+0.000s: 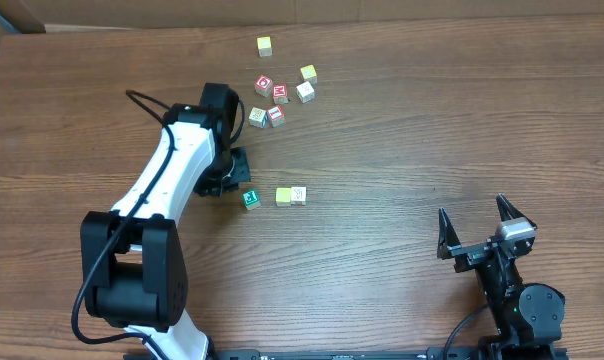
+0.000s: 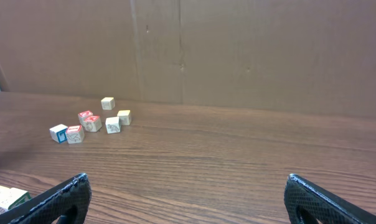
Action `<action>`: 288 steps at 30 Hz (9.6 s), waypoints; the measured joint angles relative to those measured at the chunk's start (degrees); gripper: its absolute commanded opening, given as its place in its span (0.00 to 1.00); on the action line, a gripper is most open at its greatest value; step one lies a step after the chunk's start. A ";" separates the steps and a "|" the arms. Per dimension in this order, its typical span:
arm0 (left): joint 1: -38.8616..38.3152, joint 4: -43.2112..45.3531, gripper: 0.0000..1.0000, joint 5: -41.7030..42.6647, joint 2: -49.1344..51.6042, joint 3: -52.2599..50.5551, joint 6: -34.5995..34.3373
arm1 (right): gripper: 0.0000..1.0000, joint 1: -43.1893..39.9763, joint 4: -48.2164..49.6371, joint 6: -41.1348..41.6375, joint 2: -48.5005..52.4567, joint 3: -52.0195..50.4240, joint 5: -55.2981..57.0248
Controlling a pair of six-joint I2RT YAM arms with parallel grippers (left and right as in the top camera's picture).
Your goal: Flip 5 blocks
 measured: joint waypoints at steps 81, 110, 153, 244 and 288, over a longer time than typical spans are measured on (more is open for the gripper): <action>-2.27 22.99 0.04 12.96 -0.24 -15.34 -3.93 | 1.00 0.02 -0.04 0.00 0.00 0.00 -0.02; 15.34 4.20 1.00 12.94 -13.00 5.51 -1.97 | 1.00 0.00 -0.02 0.00 0.00 0.00 -0.02; 15.34 4.20 1.00 12.94 -13.00 5.51 -1.97 | 1.00 0.00 -0.02 0.00 0.00 0.00 -0.04; 15.34 4.17 0.99 12.98 -12.98 5.51 -1.97 | 0.79 1.01 -59.82 12.22 109.18 115.10 -30.91; 15.34 4.17 1.00 12.96 -12.98 5.51 -1.97 | 0.63 32.70 -23.82 18.86 141.46 115.10 11.91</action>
